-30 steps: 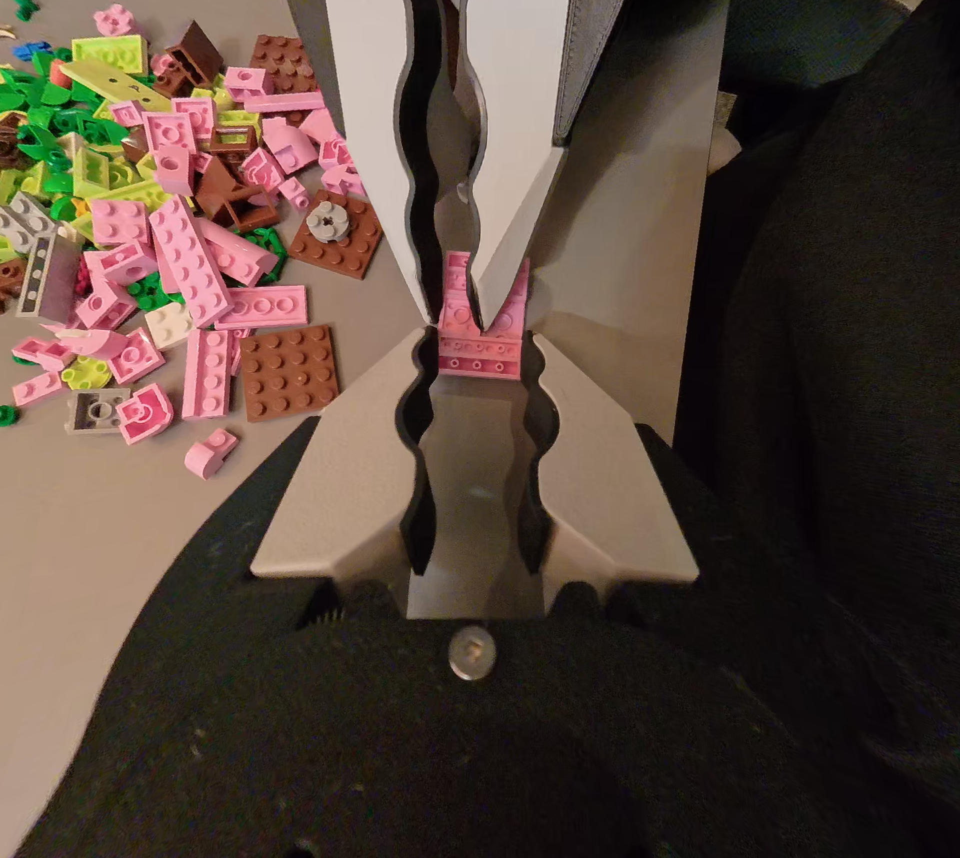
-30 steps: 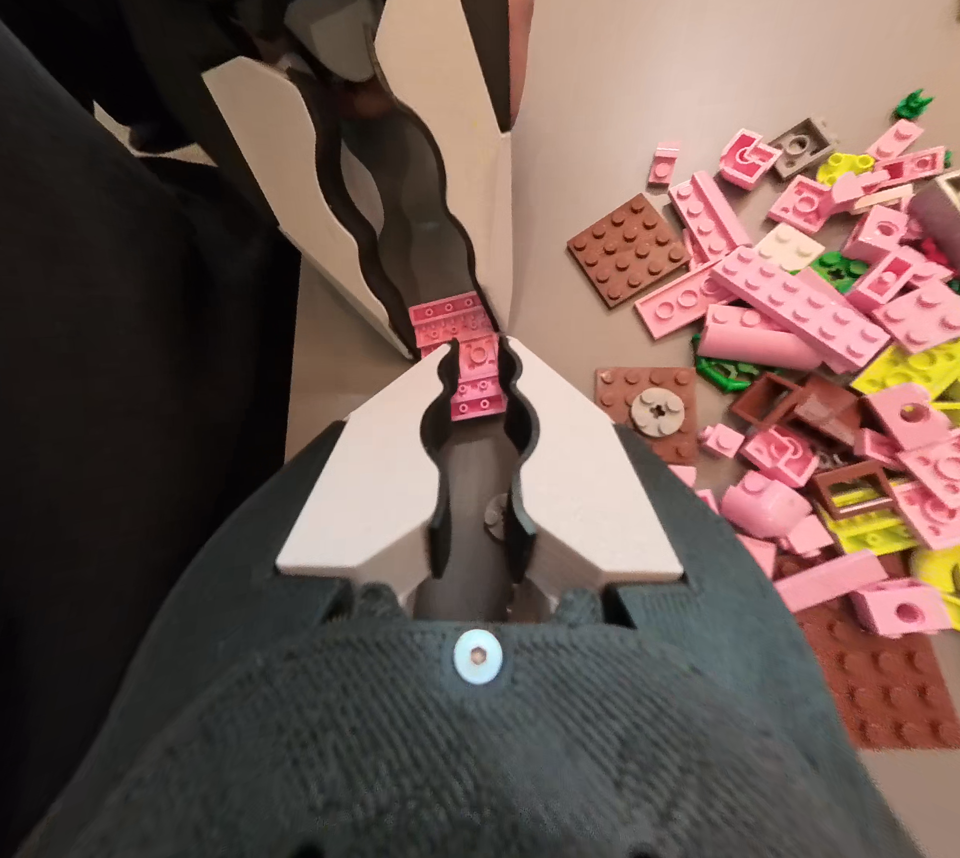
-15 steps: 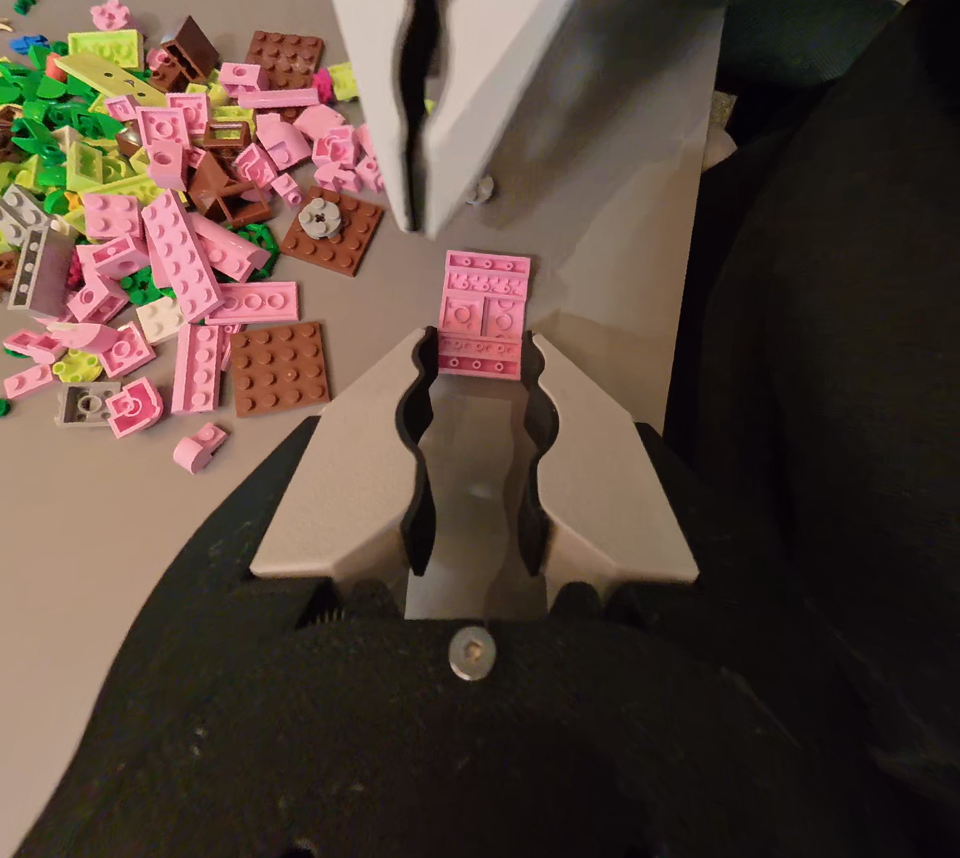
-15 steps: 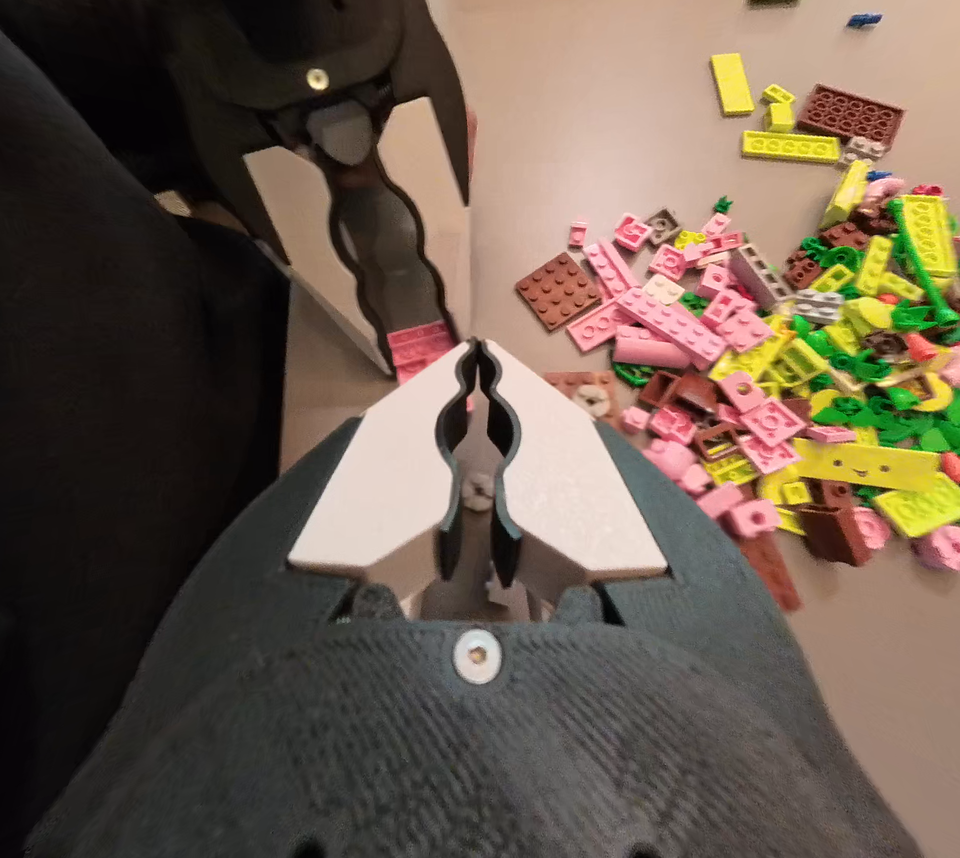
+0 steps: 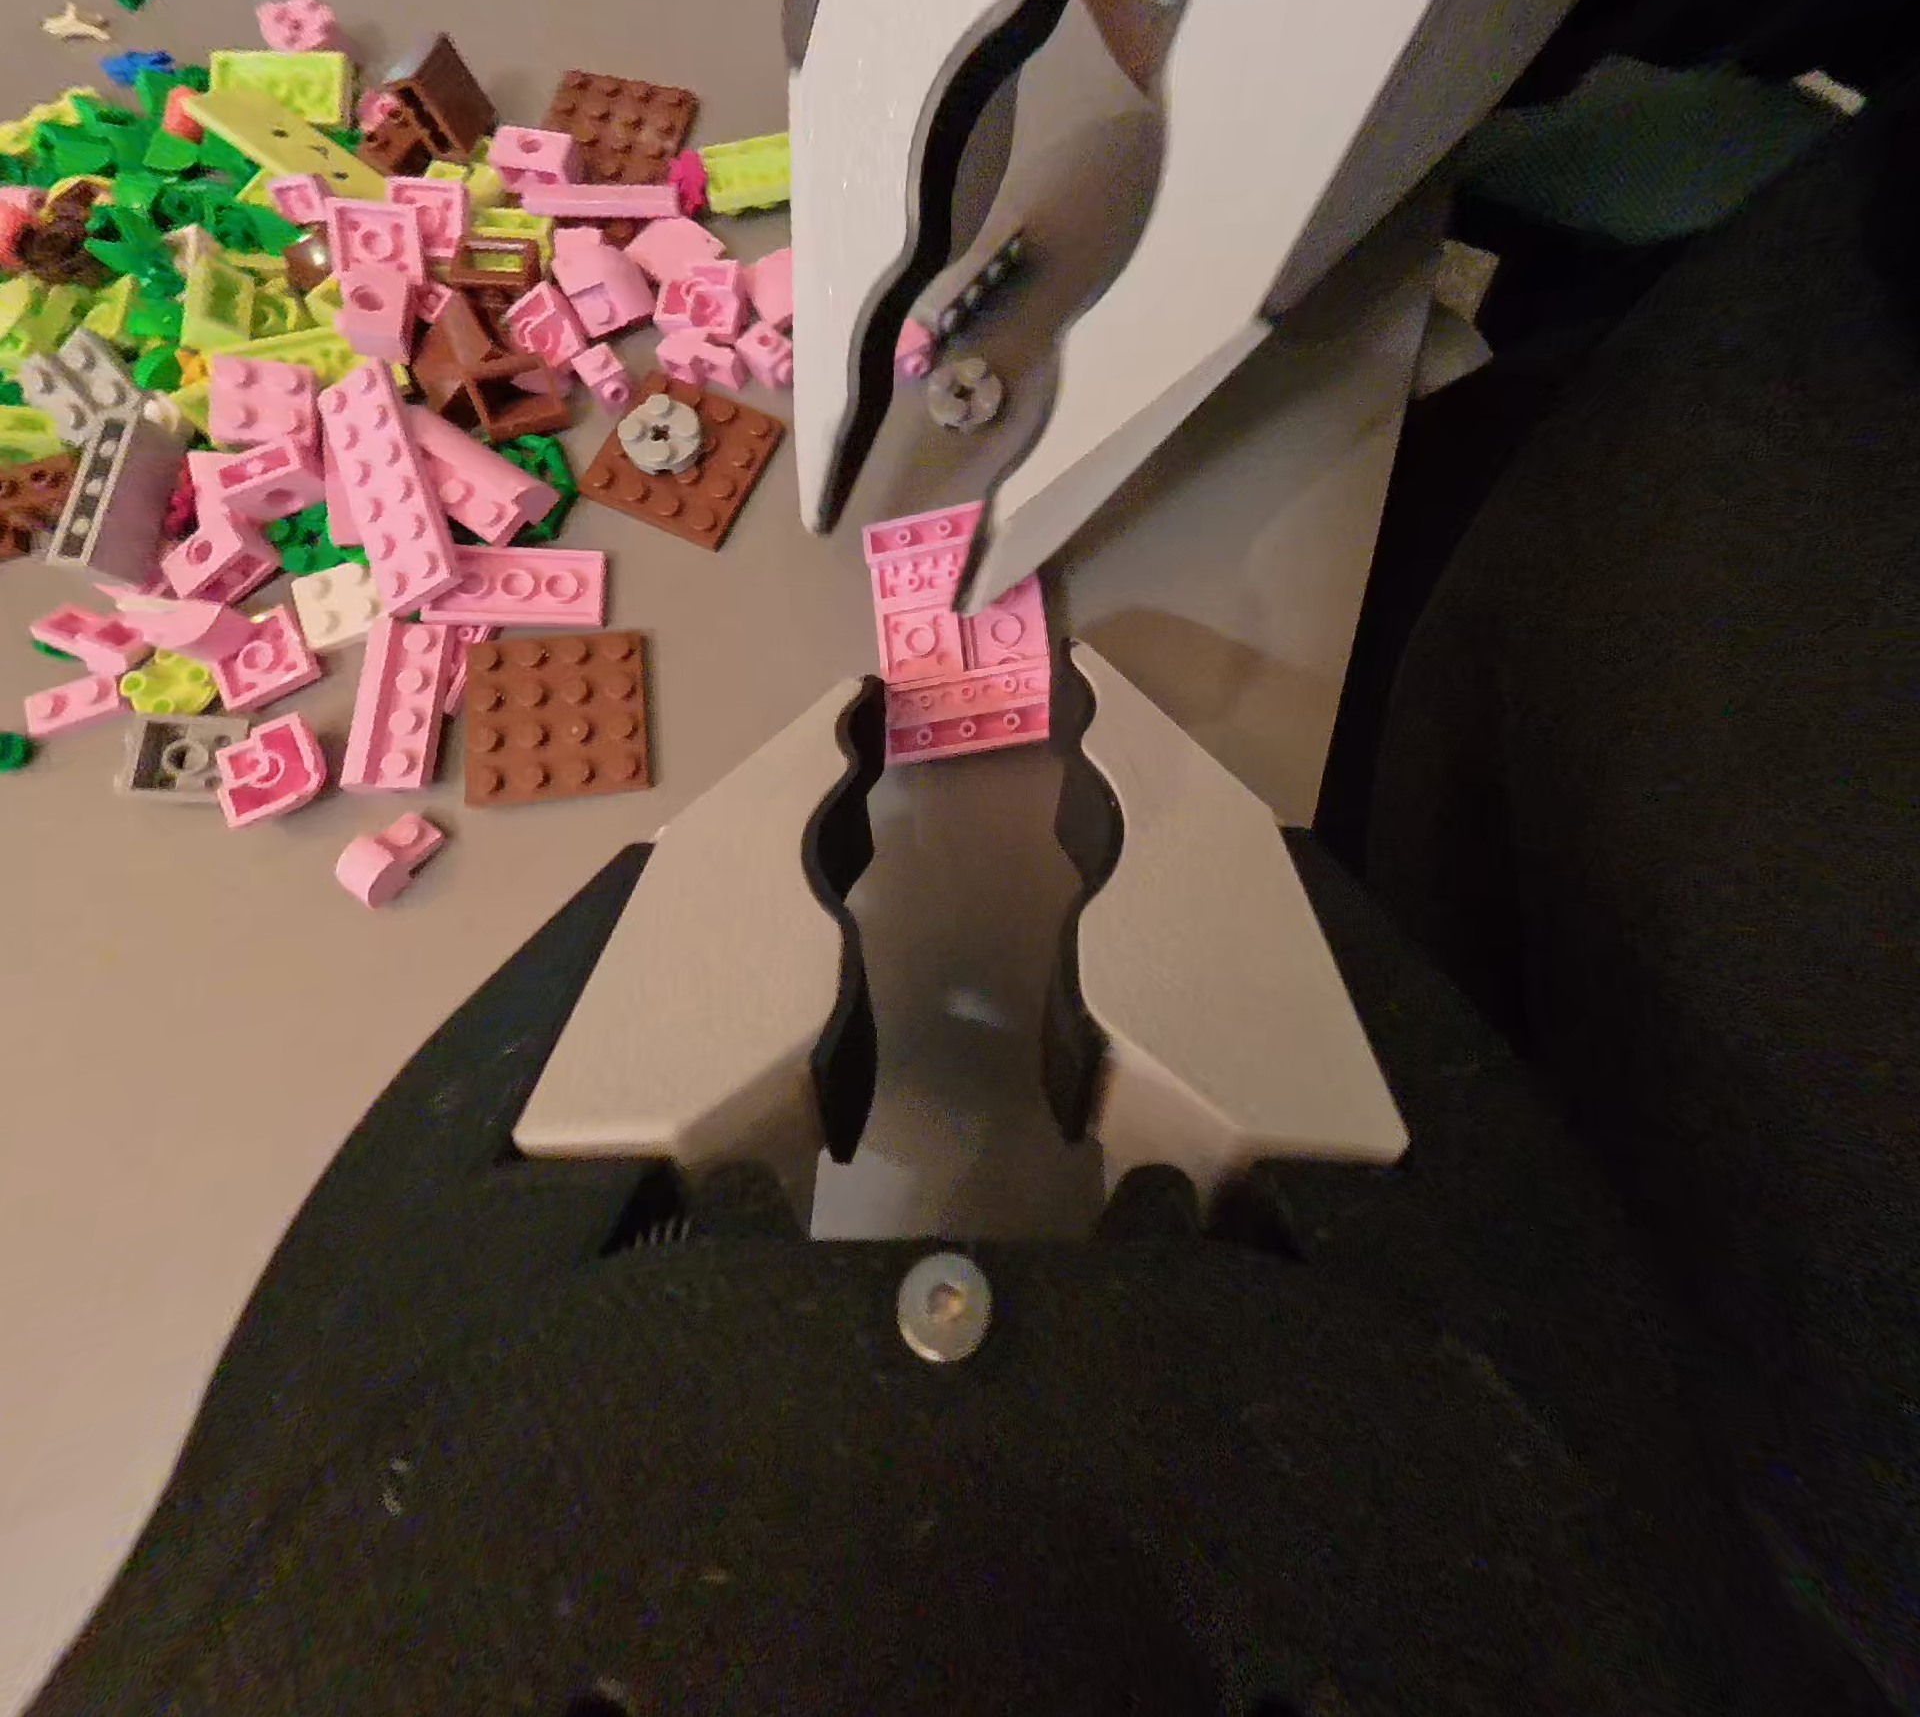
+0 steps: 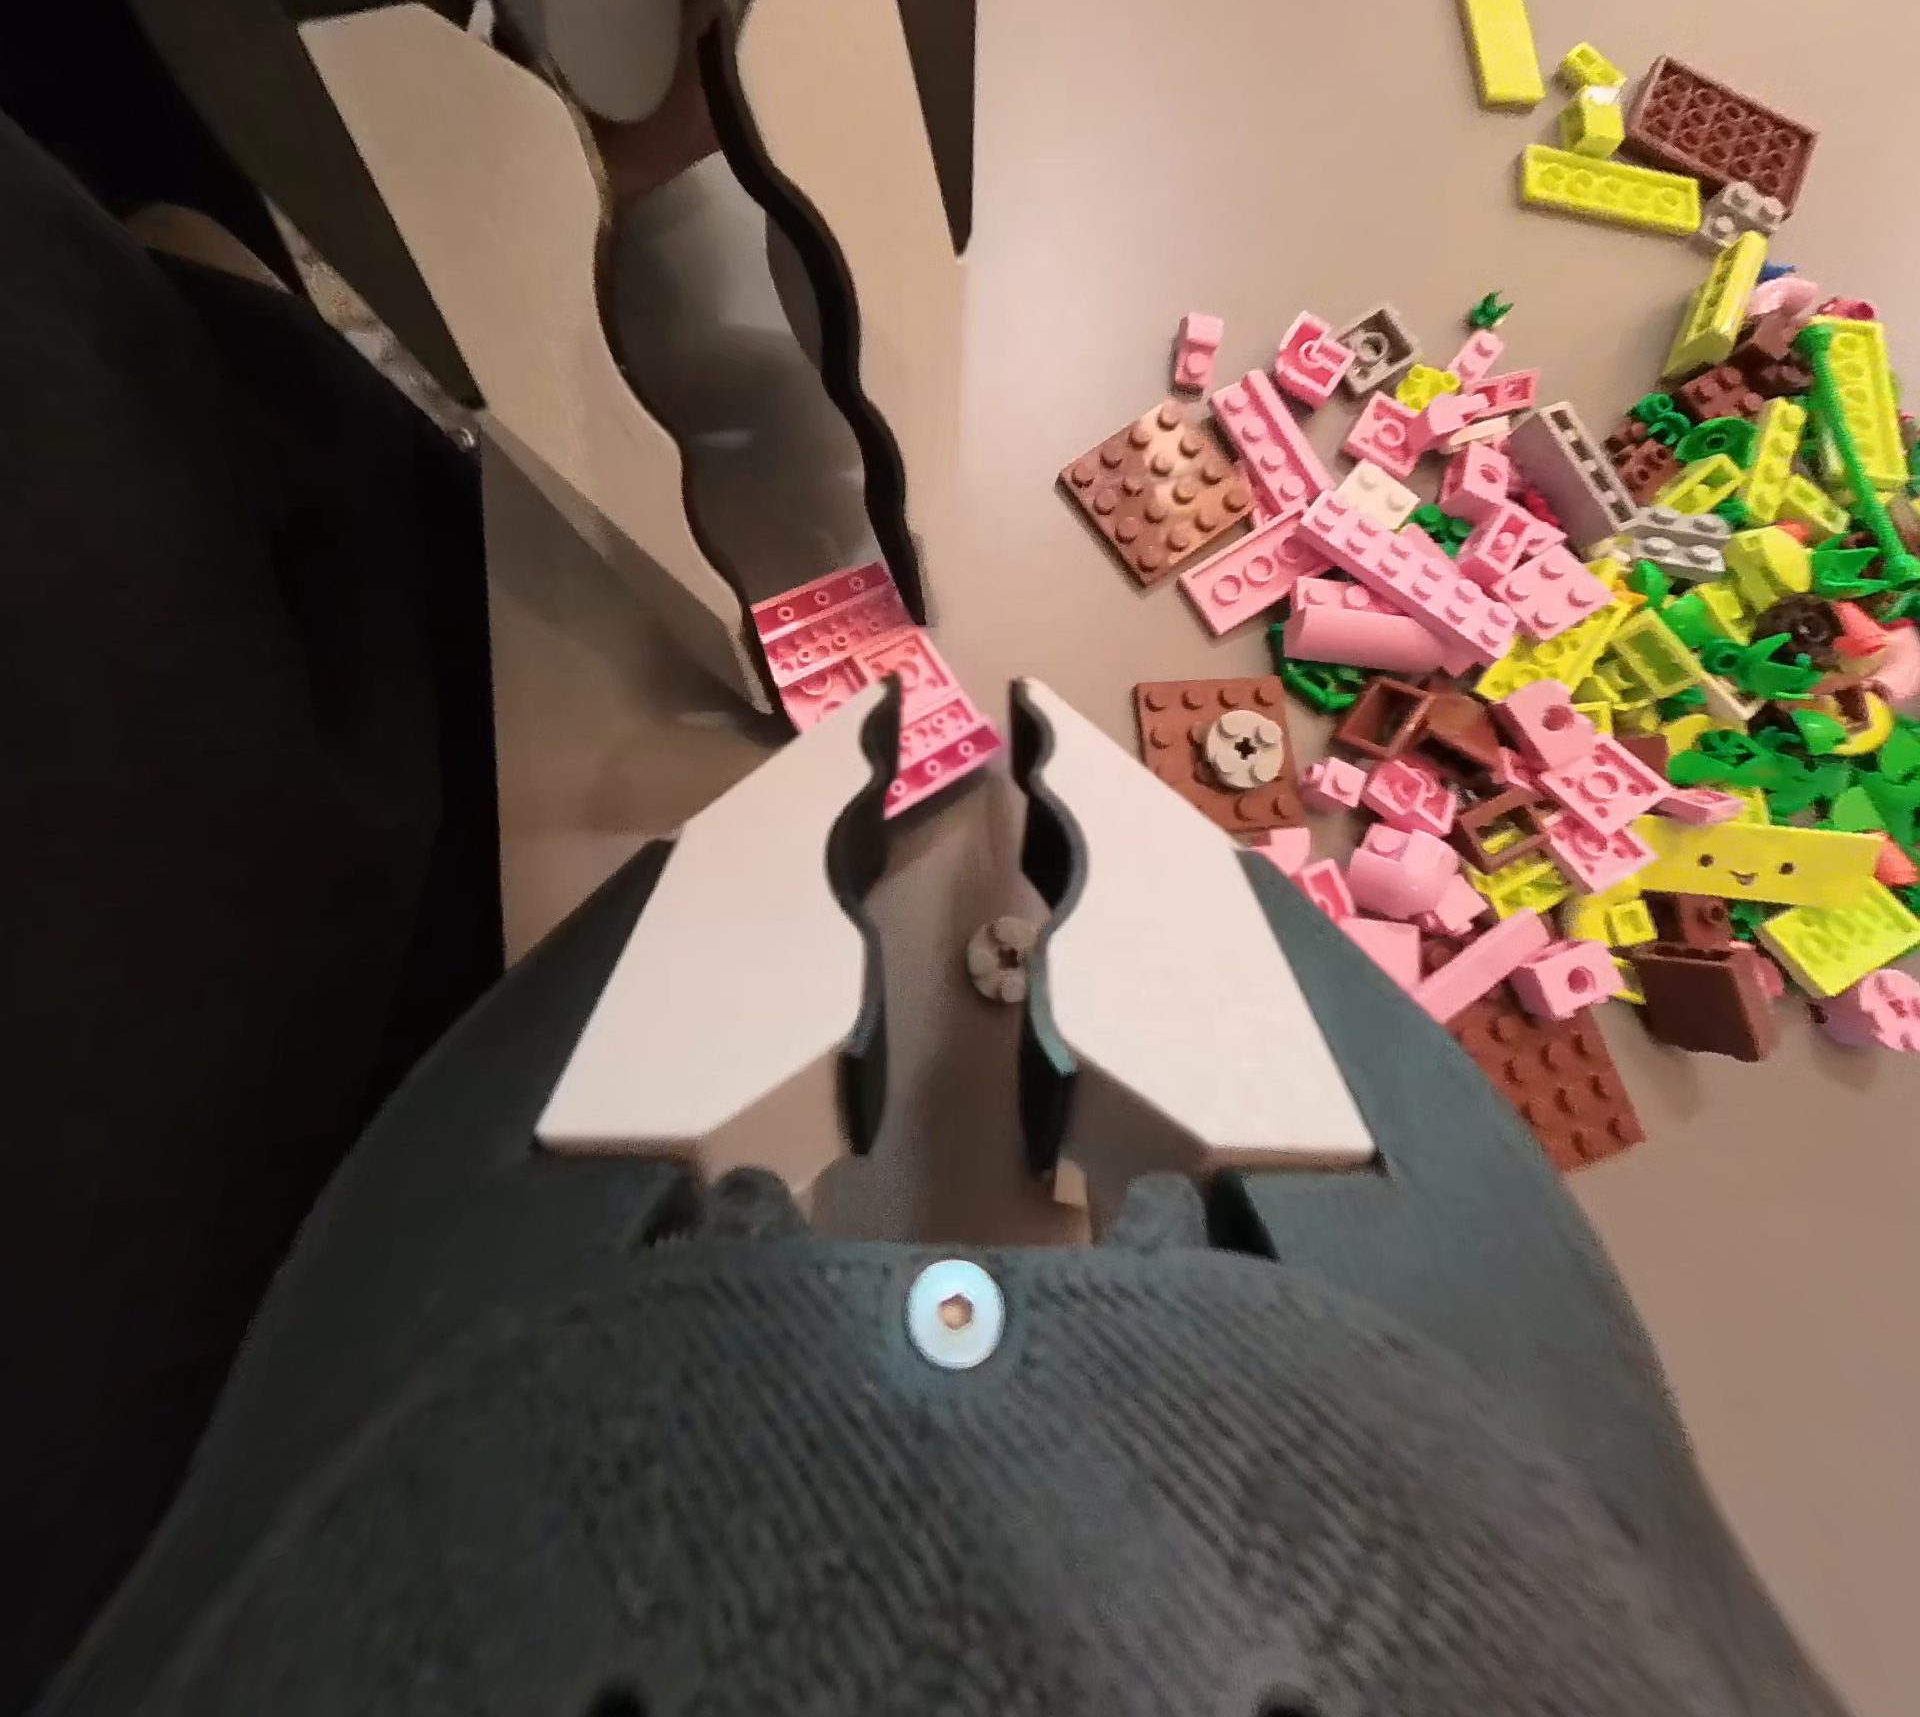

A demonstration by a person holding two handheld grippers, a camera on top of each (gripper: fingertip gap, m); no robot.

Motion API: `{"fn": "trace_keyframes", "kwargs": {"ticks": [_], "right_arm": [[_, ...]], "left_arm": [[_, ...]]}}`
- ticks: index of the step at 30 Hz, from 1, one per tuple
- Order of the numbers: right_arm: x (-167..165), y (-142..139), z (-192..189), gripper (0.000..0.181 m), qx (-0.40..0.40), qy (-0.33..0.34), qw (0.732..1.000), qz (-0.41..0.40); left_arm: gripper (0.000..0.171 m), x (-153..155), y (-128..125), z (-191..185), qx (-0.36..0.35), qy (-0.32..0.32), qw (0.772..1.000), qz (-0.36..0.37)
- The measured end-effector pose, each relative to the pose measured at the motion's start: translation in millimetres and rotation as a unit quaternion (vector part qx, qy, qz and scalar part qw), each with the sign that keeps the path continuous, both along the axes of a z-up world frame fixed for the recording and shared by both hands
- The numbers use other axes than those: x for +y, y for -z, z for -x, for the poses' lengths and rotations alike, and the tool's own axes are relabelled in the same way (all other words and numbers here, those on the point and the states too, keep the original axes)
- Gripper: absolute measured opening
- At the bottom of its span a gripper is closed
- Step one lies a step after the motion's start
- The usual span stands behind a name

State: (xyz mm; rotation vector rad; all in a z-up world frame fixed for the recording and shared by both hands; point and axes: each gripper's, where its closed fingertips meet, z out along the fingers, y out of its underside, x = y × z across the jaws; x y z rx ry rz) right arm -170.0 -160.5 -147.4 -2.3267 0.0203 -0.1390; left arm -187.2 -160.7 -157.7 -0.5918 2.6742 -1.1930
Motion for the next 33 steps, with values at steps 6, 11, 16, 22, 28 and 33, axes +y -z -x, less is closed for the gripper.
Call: {"fn": "trace_keyframes", "kwargs": {"ticks": [6,11,16,22,28,33], "right_arm": [[1.5,-49.3,14.7,0.039,-0.026,-0.066,0.983,-0.172],[1.9,-60.5,18.1,0.040,-0.075,-0.106,0.969,-0.210],[8.6,-56.9,27.1,0.024,-0.099,-0.153,0.963,-0.196],[7.4,-52.7,19.8,0.007,0.021,-0.118,0.973,-0.196],[5.4,-67.7,25.6,0.007,0.183,-0.118,0.942,-0.255],[4.2,-73.8,24.1,0.009,0.253,-0.113,0.920,-0.276]], "left_arm": [[0.031,2.9,-37.0,-2.3,0.112,-0.042,0.976,0.180],[0.032,3.0,-62.1,4.3,0.246,-0.025,0.919,0.308],[0.031,-6.2,-66.2,17.3,0.330,0.007,0.879,0.346],[0.042,6.0,-91.8,5.0,0.256,0.003,0.870,0.422],[0.032,-2.2,-83.7,11.0,0.142,0.022,0.921,0.363],[0.006,-5.7,-79.4,11.6,0.123,0.028,0.932,0.339]]}}
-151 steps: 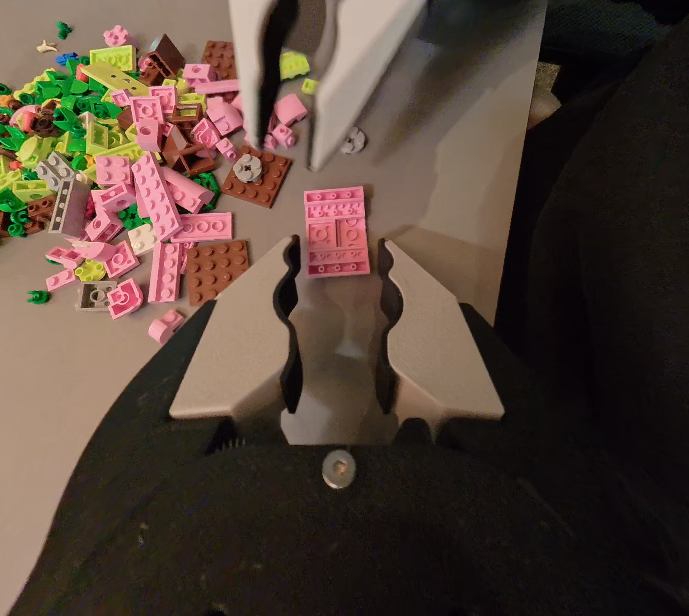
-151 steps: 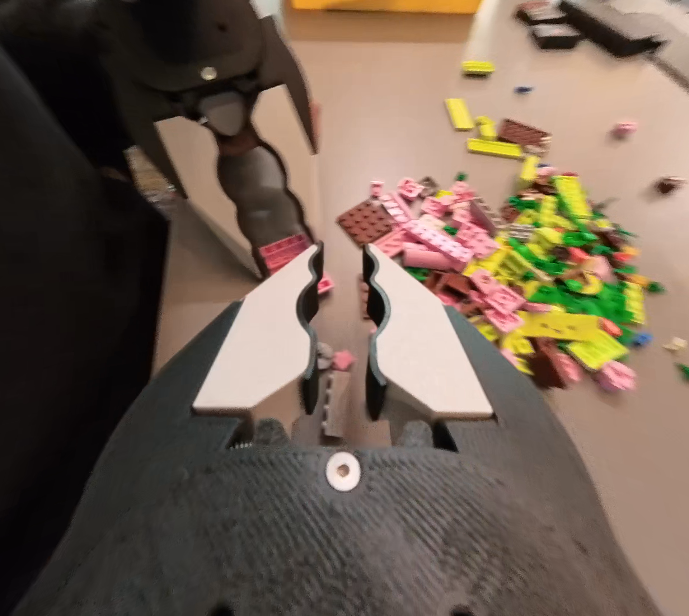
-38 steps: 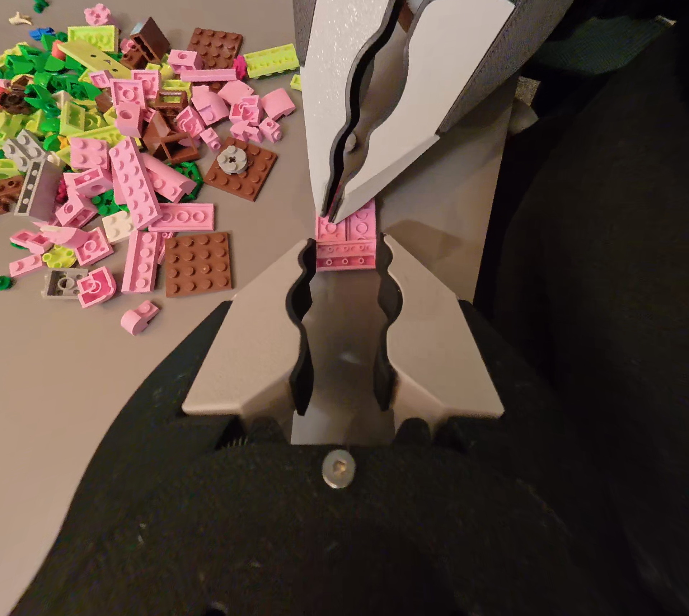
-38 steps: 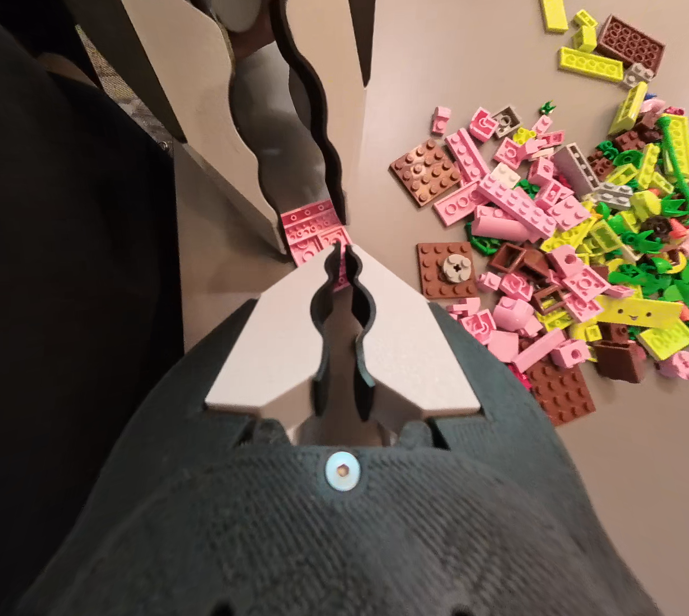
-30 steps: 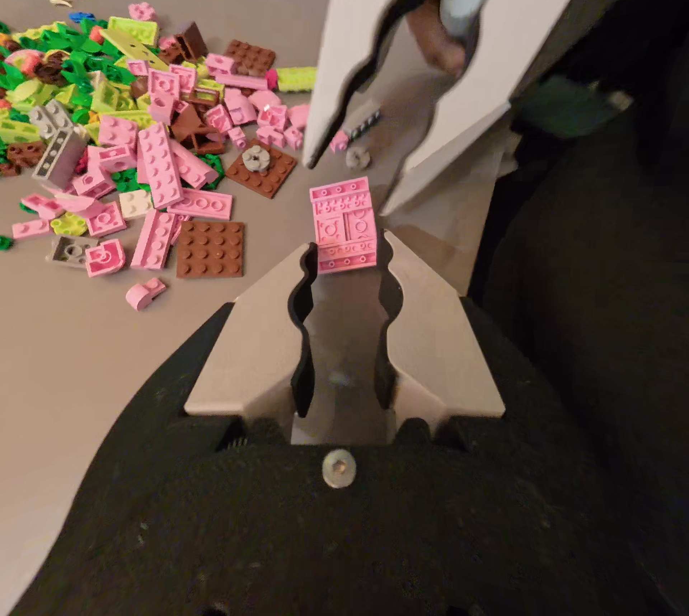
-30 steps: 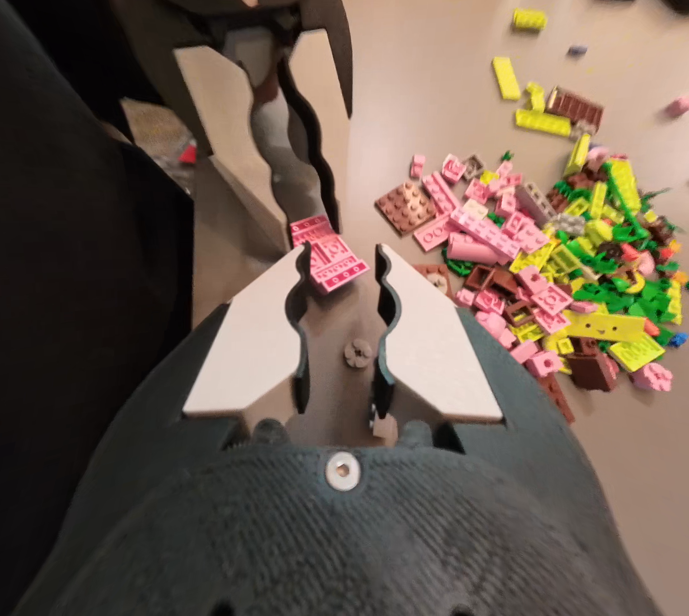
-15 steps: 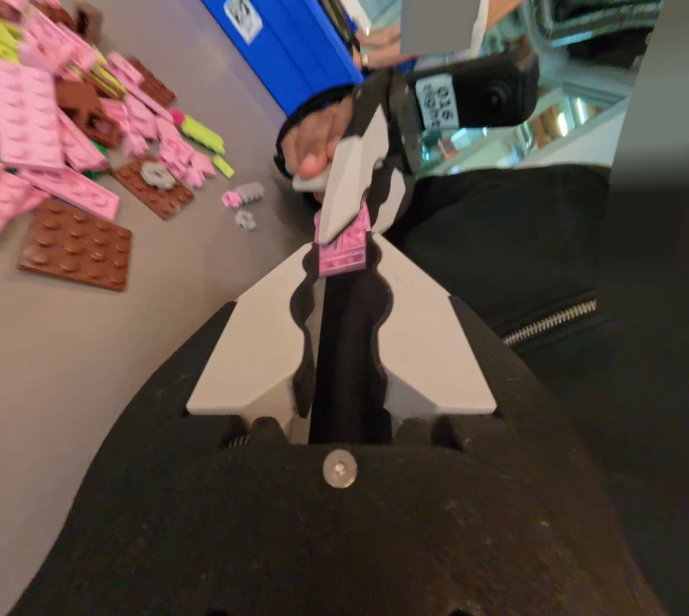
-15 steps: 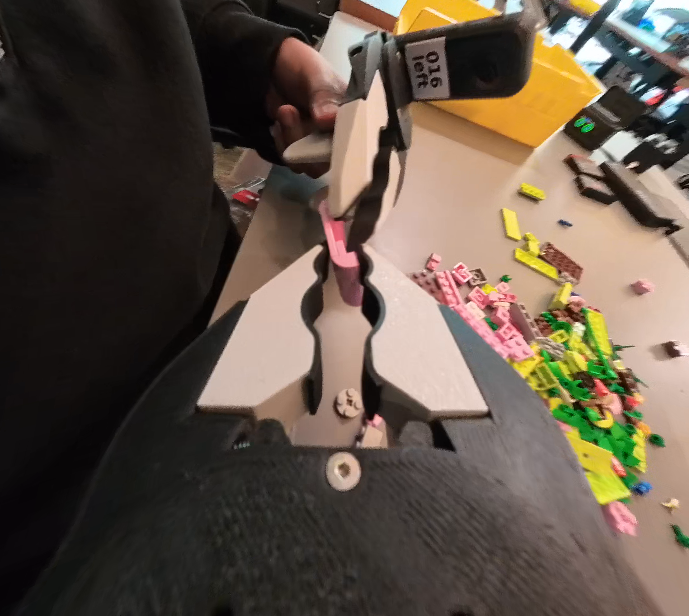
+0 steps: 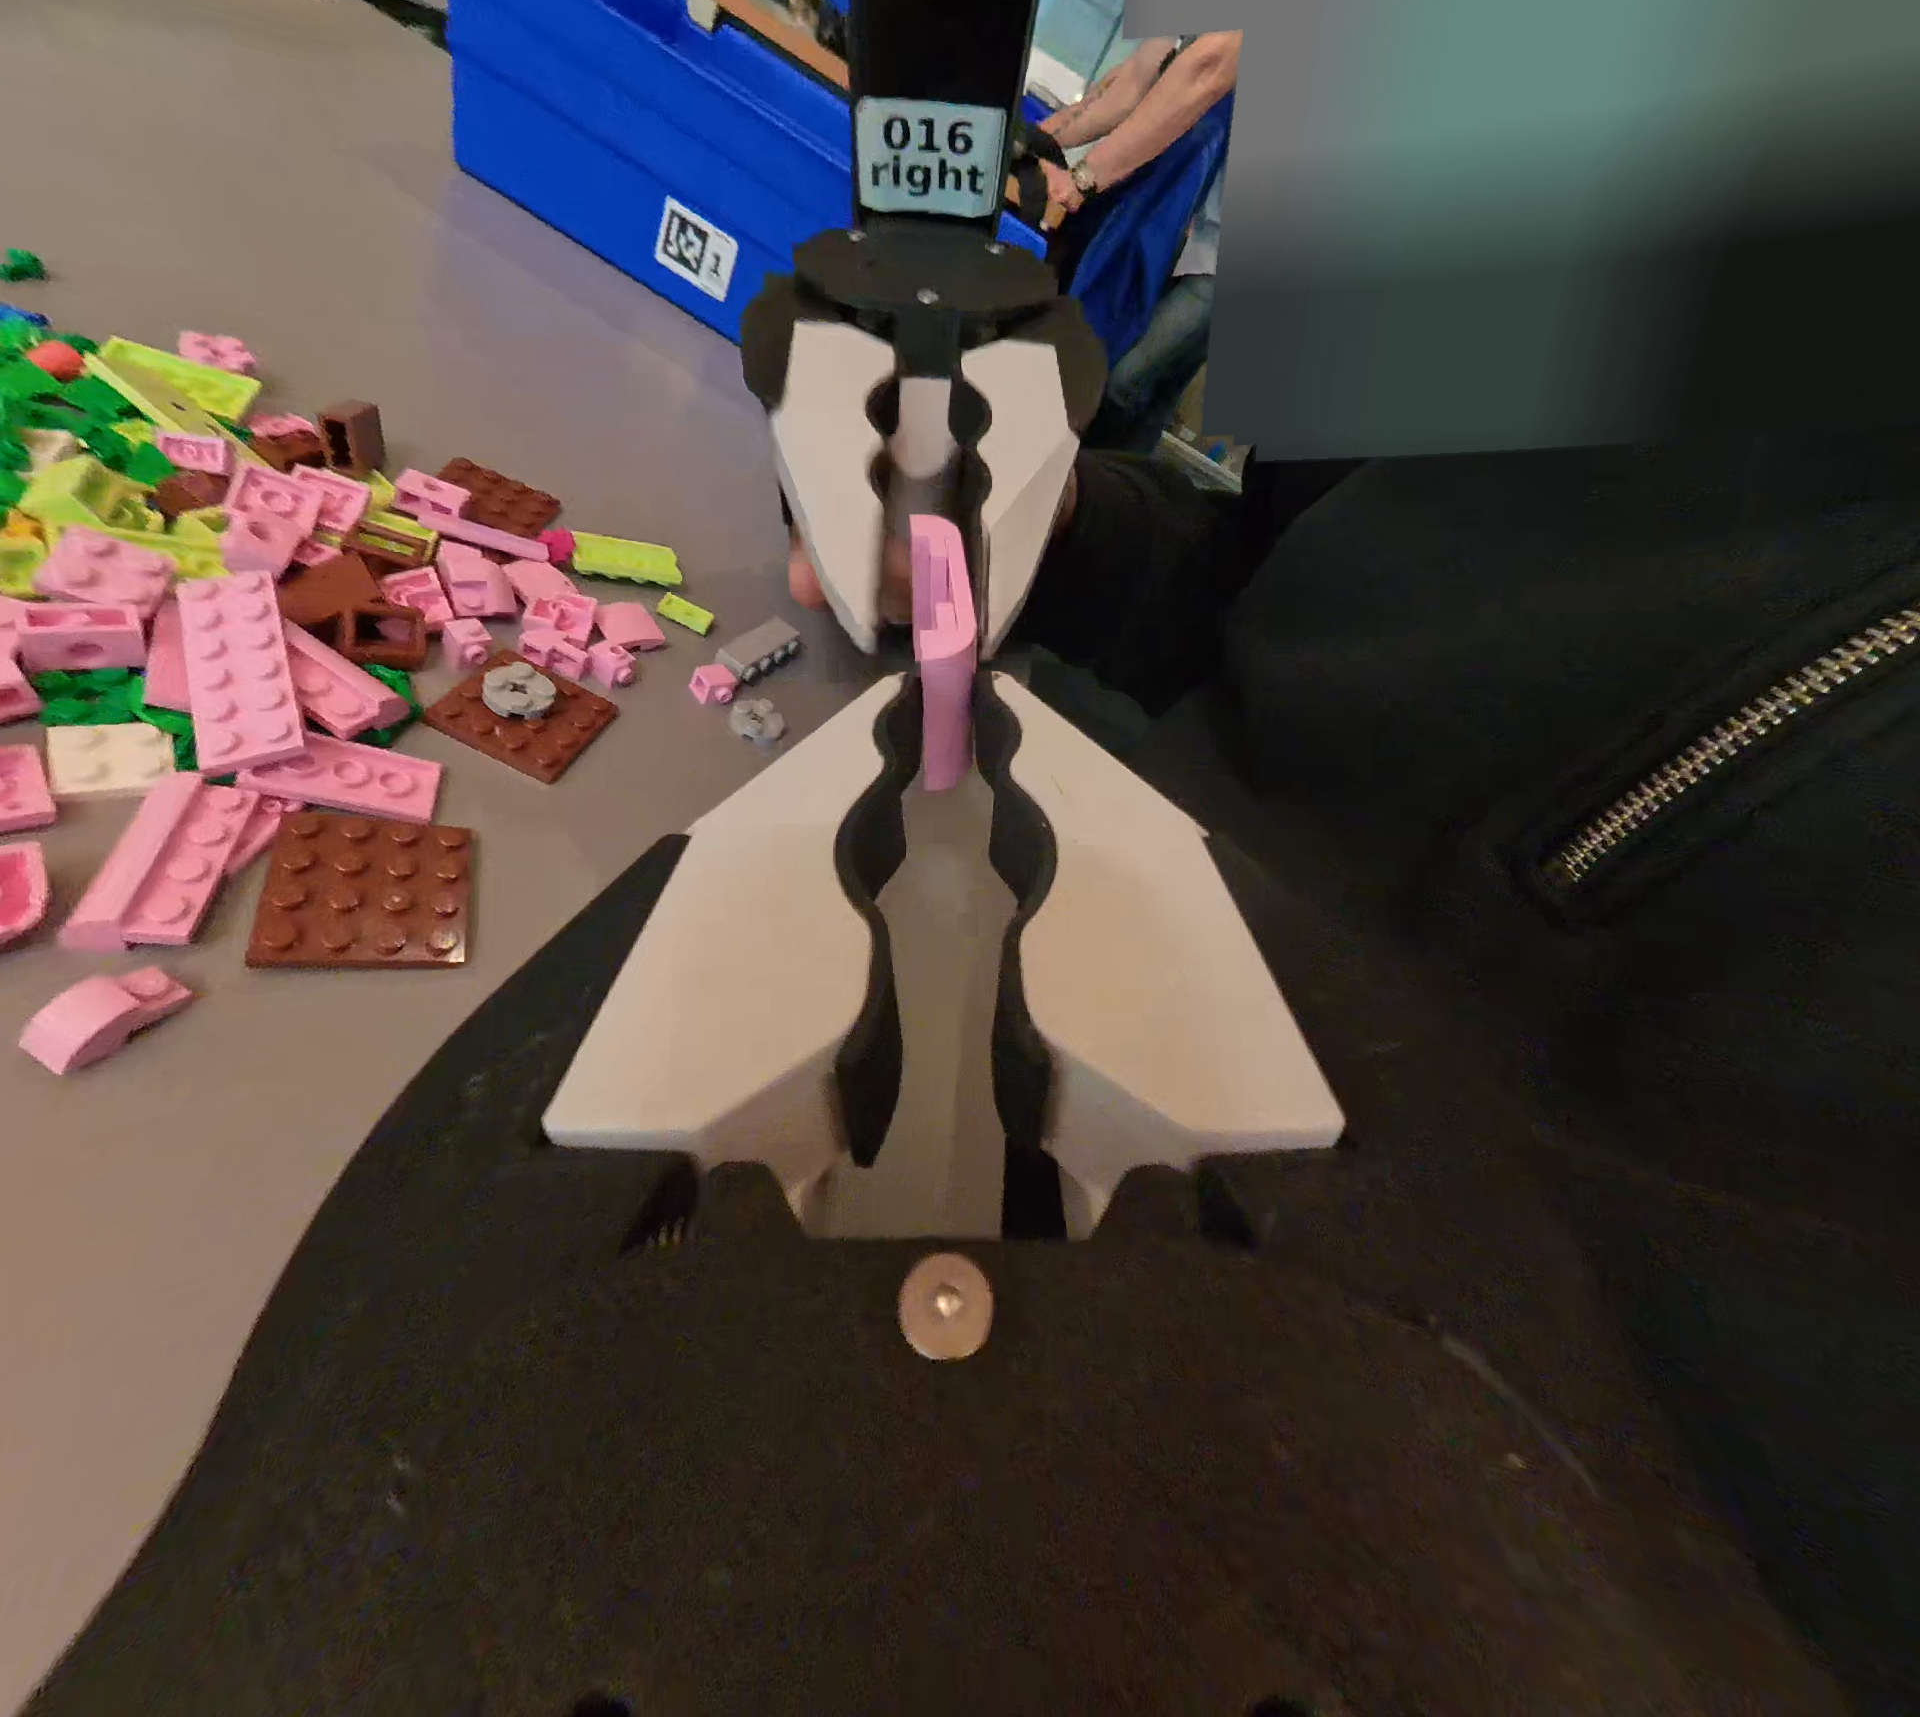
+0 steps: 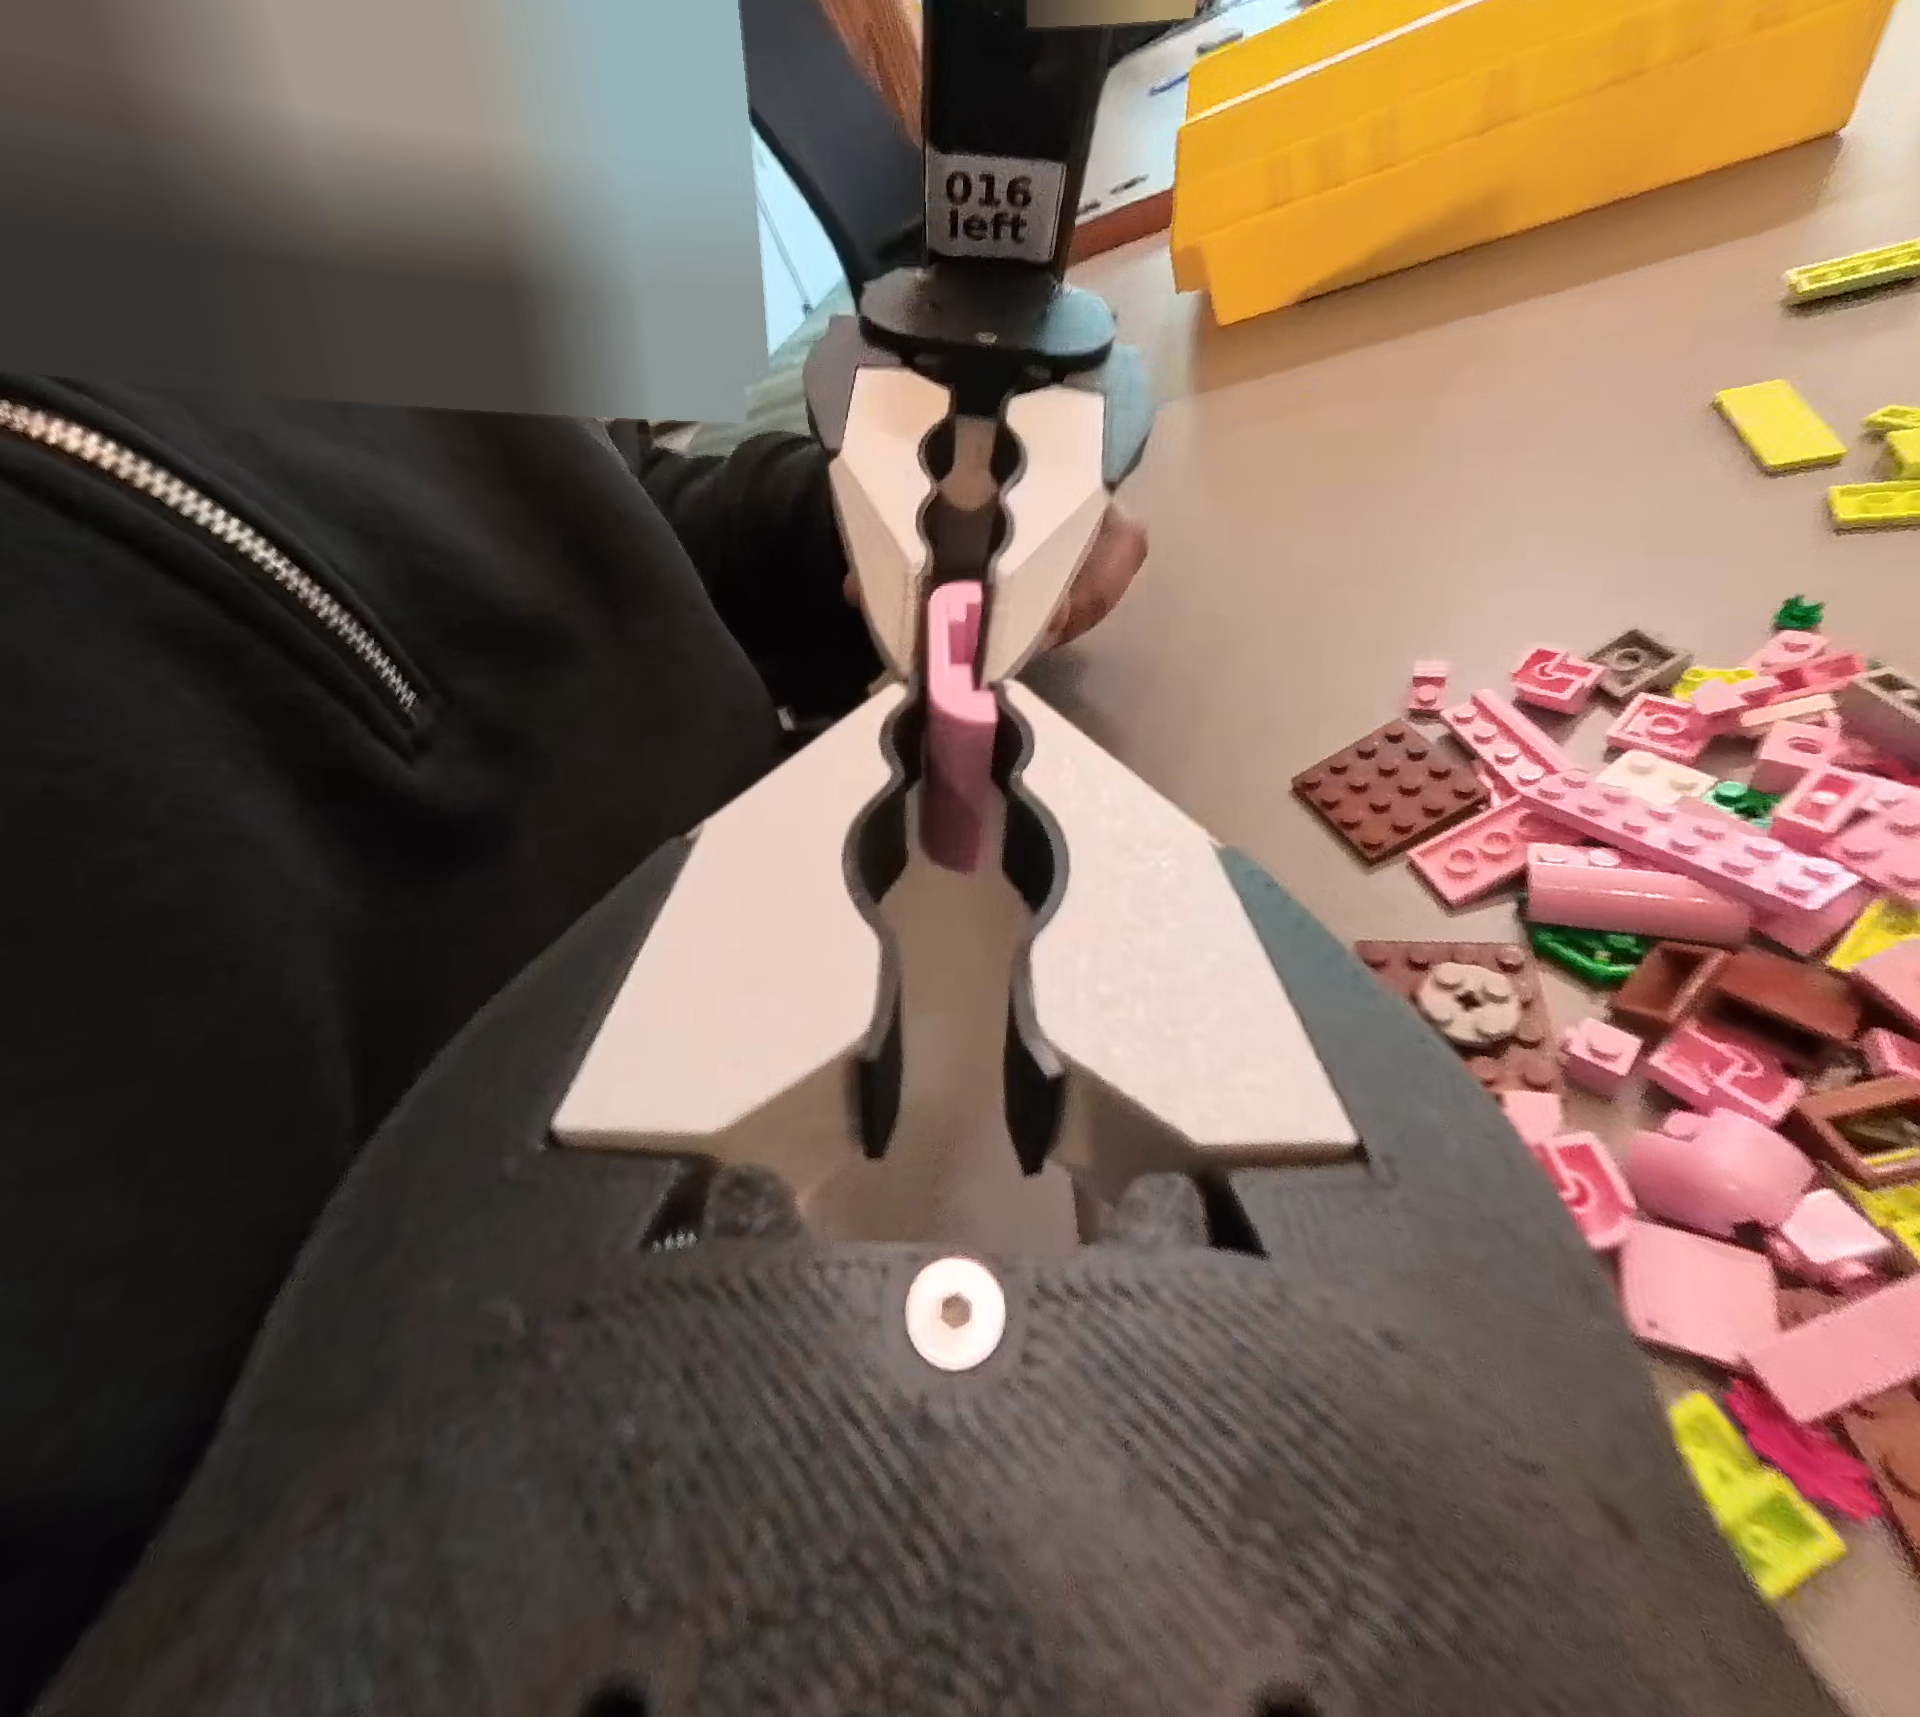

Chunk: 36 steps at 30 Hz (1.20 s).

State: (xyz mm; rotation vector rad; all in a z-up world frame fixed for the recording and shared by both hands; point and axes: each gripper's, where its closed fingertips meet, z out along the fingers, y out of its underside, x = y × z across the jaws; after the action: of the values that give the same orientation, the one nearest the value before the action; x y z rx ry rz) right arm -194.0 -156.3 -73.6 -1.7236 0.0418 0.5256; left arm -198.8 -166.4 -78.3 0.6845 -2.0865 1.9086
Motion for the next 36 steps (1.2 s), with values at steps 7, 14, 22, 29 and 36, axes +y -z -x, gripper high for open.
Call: {"fn": "trace_keyframes", "kwargs": {"ticks": [7,14,22,29,36], "right_arm": [[-3.5,4.4,8.3,0.013,-0.009,-0.032,0.999,0.012],[-2.6,-6.4,9.5,0.006,0.040,-0.048,0.998,-0.020],[-2.4,-11.2,16.1,0.005,0.101,-0.078,0.991,-0.031],[-8.3,-14.7,19.3,0.006,0.103,-0.108,0.988,-0.041],[-5.4,-29.6,7.3,0.006,0.057,-0.075,0.994,-0.063]], "left_arm": [[0.006,-2.3,4.5,5.1,0.032,0.023,0.999,0.006],[0.006,2.6,-17.1,4.2,0.067,0.032,0.992,0.106],[0.006,4.0,-20.7,4.5,0.131,0.050,0.978,0.156],[0.005,-0.9,-24.2,6.5,0.212,0.077,0.953,0.201],[0.006,11.3,-16.6,-15.2,0.178,0.015,0.971,0.159]]}}
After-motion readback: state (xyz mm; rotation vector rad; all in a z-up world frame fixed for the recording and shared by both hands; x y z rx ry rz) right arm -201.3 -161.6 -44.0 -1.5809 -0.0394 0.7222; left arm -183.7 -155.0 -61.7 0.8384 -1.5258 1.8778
